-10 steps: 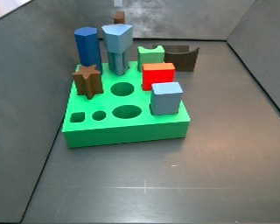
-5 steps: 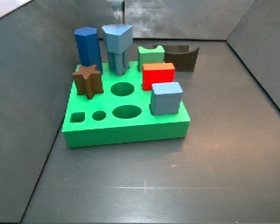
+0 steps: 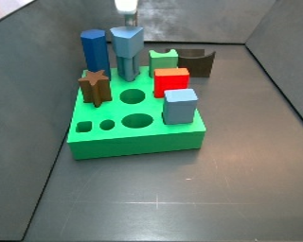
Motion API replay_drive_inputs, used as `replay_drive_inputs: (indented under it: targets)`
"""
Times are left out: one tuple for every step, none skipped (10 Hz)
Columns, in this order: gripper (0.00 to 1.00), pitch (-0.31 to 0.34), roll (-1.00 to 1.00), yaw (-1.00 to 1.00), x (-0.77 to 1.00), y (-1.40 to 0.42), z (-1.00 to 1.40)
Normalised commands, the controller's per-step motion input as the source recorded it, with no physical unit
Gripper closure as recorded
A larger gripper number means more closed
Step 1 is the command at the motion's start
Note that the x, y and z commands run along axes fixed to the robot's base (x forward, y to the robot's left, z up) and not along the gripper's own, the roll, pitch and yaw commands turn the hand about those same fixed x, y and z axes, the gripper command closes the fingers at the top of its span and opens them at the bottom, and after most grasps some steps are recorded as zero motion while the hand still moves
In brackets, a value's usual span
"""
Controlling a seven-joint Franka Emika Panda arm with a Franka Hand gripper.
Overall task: Pick up the square-circle object. Move up. Rotate the square-circle object. Move to above the board. Insert the square-circle object.
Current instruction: Move to above the board.
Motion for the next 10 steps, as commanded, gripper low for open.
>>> replay_drive_inputs:
  targets:
    - [1.0,0.23,0.09,0.12,0.24,-0.34,1.0]
    - [1.0,0.196,0.11,0.08,0.23,-0.31,1.0]
    - [1.0,0.155,0.11,0.06,0.22,-0.3,1.0]
    - [1.0,0.118,0.12,0.04,0.2,-0.28,1.0]
    - [1.0,0.108,0.11,0.03,0.19,-0.27,1.0]
    - [1.0,0.102,0.1,0.02,0.18,-0.24,1.0]
    - [1.0,0.1,0.1,0.02,0.17,-0.22,1.0]
    - [1.0,0.099,0.1,0.02,0.15,-0.2,1.0]
    - [1.0,0.096,0.09,0.02,0.14,-0.18,1.0]
    - [1.0,0.098,0.09,0.02,0.13,-0.15,1.0]
